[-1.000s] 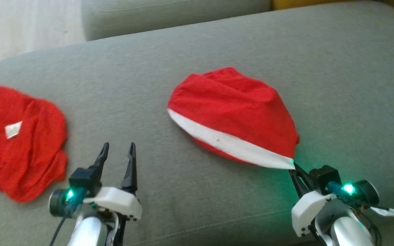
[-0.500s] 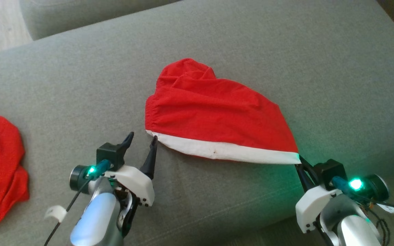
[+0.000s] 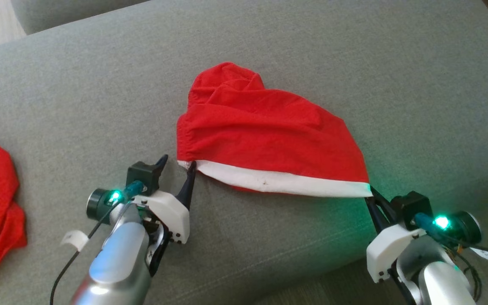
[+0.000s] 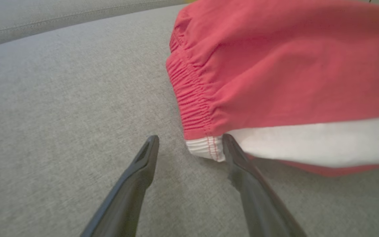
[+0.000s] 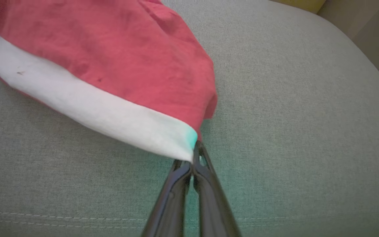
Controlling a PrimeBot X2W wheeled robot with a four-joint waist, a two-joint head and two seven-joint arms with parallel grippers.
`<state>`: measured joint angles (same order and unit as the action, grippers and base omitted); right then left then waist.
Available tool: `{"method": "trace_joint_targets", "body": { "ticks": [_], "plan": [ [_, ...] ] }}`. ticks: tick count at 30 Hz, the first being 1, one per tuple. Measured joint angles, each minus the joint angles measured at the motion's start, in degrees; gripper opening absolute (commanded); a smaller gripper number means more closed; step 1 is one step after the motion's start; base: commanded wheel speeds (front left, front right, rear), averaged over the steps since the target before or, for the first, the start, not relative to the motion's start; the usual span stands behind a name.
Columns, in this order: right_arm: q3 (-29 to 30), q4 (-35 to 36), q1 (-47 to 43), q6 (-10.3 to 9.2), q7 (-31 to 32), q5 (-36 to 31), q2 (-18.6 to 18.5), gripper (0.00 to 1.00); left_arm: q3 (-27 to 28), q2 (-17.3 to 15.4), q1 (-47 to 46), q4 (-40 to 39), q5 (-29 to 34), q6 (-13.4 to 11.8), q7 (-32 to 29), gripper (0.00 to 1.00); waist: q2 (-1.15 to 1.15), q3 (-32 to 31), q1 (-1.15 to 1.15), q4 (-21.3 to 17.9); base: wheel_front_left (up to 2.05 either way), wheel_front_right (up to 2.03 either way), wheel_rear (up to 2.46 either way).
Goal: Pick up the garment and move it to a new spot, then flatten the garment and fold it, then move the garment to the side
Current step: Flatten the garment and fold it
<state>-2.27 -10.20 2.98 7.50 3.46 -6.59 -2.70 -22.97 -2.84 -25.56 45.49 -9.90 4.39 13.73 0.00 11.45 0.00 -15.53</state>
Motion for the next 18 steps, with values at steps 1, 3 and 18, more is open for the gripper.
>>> {"method": "trace_joint_targets", "body": {
  "ticks": [1, 3, 18],
  "plan": [
    [0.01, 0.00, 0.05, 0.00, -0.01, 0.12, 0.00, 0.00, -0.23, 0.00, -0.24, 0.41, 0.00, 0.24, 0.01, 1.00, 0.00, 0.08, 0.00, -0.01, 0.00, 0.00, 0.00],
    [0.02, -0.13, 0.04, 0.00, -0.04, 0.12, 0.00, 0.00, -0.52, 0.01, -0.61, 1.15, 0.00, 0.73, 0.08, 1.00, 0.00, 0.15, 0.00, -0.03, 0.00, 0.00, 0.00],
    [0.43, -0.91, 0.27, 0.00, -1.69, 0.54, 0.01, 0.00, -2.72, 0.20, -0.95, 1.92, -1.69, 1.75, 0.56, 0.00, 0.00, -0.88, 0.00, 1.40, 0.00, 0.00, 0.00]
  ]
}}
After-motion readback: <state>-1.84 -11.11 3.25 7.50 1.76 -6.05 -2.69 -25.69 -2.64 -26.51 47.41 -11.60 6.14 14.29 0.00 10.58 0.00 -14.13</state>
